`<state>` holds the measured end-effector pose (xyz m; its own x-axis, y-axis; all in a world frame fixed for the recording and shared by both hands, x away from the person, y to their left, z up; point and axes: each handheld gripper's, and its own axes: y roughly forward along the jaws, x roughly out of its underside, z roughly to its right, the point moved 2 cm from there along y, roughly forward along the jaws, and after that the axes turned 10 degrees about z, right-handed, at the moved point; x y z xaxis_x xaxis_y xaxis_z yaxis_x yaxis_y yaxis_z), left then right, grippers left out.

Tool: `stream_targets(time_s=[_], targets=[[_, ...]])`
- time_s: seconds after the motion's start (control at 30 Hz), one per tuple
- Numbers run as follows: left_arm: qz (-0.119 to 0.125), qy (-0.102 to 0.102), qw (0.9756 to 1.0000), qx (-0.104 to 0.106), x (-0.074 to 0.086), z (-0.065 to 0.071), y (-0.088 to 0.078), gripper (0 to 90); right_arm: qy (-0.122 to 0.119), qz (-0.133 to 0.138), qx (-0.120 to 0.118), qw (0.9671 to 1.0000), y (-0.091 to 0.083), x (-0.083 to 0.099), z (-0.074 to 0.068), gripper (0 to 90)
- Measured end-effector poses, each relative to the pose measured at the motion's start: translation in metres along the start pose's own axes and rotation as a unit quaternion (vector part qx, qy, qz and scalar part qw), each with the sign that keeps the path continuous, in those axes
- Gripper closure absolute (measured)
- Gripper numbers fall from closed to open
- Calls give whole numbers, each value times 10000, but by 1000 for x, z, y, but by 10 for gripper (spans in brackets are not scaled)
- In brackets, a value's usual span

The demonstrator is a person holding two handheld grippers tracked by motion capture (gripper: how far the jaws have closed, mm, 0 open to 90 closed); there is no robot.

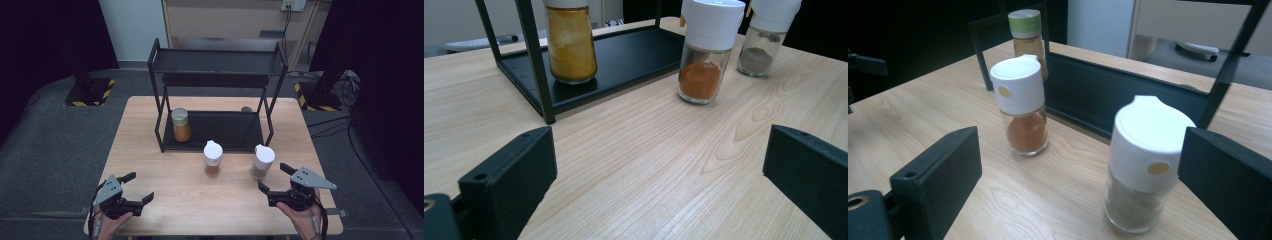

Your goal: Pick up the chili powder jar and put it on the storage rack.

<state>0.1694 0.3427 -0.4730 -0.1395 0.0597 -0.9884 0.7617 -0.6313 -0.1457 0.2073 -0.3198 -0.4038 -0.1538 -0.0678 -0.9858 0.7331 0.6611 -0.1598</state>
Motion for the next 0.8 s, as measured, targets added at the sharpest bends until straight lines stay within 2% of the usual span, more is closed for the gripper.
stream_targets(time_s=[0.53, 0.8], targets=[[-57, -24, 10000, 19, -1, 0, 1, 0, 21, -147, -344, 9993, 43, -24, -5, 44], [-49, -32, 10000, 17, 0, 0, 1, 0, -77, -240, -486, 9985, 64, -34, -10, 43]])
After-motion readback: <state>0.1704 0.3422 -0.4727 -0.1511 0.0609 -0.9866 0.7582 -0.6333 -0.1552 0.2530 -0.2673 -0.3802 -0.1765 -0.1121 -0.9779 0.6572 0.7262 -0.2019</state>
